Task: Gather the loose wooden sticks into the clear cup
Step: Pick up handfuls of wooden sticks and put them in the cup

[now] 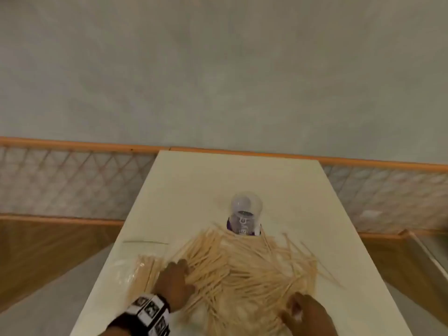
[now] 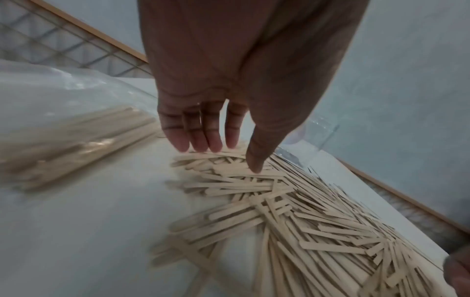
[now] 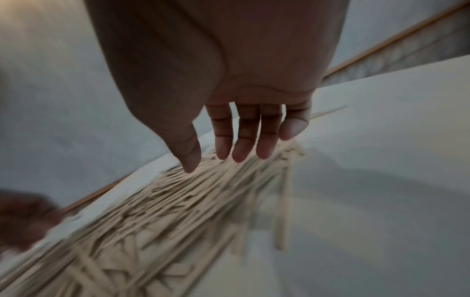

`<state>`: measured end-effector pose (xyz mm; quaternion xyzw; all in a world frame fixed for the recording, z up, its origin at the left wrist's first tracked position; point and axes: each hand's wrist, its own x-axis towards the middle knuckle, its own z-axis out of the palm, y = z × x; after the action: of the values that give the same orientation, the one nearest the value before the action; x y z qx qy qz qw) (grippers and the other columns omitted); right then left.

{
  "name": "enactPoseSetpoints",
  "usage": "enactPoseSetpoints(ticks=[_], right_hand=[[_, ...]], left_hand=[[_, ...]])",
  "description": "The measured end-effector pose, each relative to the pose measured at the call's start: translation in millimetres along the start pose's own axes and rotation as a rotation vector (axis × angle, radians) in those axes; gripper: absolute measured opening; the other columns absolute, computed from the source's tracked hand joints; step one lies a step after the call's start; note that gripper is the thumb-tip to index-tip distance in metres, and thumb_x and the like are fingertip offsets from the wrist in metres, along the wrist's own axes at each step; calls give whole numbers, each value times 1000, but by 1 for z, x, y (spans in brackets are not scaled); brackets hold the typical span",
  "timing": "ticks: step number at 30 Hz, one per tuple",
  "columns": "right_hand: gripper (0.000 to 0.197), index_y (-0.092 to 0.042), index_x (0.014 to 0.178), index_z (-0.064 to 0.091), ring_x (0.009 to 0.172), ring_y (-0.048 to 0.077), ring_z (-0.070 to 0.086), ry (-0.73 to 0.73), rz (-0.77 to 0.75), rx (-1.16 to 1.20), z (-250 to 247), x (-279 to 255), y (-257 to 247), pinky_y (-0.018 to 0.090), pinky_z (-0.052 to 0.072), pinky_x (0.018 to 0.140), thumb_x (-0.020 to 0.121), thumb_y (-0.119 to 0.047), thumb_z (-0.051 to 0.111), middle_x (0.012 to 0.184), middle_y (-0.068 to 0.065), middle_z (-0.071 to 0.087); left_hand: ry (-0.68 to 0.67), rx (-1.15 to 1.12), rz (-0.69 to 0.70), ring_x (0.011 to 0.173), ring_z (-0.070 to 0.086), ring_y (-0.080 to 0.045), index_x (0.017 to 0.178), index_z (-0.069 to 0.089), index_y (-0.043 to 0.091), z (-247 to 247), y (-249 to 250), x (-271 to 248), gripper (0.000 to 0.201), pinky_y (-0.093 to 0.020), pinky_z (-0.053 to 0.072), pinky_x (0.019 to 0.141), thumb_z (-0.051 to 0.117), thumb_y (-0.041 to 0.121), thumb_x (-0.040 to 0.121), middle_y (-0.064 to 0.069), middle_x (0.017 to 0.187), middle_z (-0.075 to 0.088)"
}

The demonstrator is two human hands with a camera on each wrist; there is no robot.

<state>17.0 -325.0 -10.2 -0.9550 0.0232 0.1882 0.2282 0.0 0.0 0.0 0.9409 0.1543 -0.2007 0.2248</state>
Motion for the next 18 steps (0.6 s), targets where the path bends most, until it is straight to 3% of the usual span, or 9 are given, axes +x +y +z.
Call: enactPoseSetpoints(ticks=[3, 5, 7, 9, 12, 15, 18], right_hand=[[24, -30, 89, 55, 94, 18, 56, -10, -216, -127, 5, 7, -37, 33, 45, 81, 79, -50, 64, 93, -8, 58], [30, -29, 101, 59, 103, 23, 55, 16, -305, -153, 15, 10, -52, 37, 44, 85, 79, -48, 64, 104, -3, 59], [48, -28, 123, 55, 117, 24, 49, -37, -341, -252, 24, 11, -66, 38, 41, 93, 81, -48, 63, 124, -1, 55], [66, -30, 141, 40, 129, 24, 40, -103, -379, -390, 33, 16, -78, 42, 37, 102, 82, -49, 63, 144, 0, 43], [81, -30, 149, 24, 137, 27, 31, -168, -441, -509, 45, 25, -90, 47, 31, 107, 81, -44, 65, 155, 1, 29], [78, -29, 150, 24, 137, 27, 32, -133, -462, -529, 54, 35, -99, 47, 30, 107, 84, -40, 64, 156, 1, 30], [74, -29, 147, 27, 133, 26, 37, -38, -486, -525, 57, 45, -106, 46, 32, 103, 84, -40, 65, 151, 1, 35]], left_hand=[[37, 92, -63, 129, 39, -35, 141, 32, 18, 1, 18, 24, 70, -41, 40, 104, 62, 48, 84, -14, 141, 35], [40, 95, -89, 135, 30, -38, 147, 21, 17, 7, 27, 32, 85, -46, 36, 107, 65, 50, 81, -15, 149, 25], [6, 101, -112, 138, 25, -40, 149, 17, 17, 18, 24, 39, 94, -49, 34, 108, 68, 52, 78, -15, 152, 20], [-12, 159, -78, 137, 26, -41, 148, 21, 15, 23, 22, 44, 95, -51, 34, 107, 69, 55, 77, -15, 151, 22], [17, 191, 10, 129, 36, -39, 139, 36, 14, 28, 22, 45, 78, -49, 39, 102, 70, 49, 79, -14, 141, 34], [43, 119, 71, 124, 40, -37, 133, 44, 14, 29, 23, 43, 64, -47, 43, 98, 70, 41, 81, -12, 135, 39], [98, 82, 95, 122, 42, -35, 133, 44, 16, 29, 17, 41, 65, -45, 44, 97, 69, 44, 80, -11, 135, 41]])
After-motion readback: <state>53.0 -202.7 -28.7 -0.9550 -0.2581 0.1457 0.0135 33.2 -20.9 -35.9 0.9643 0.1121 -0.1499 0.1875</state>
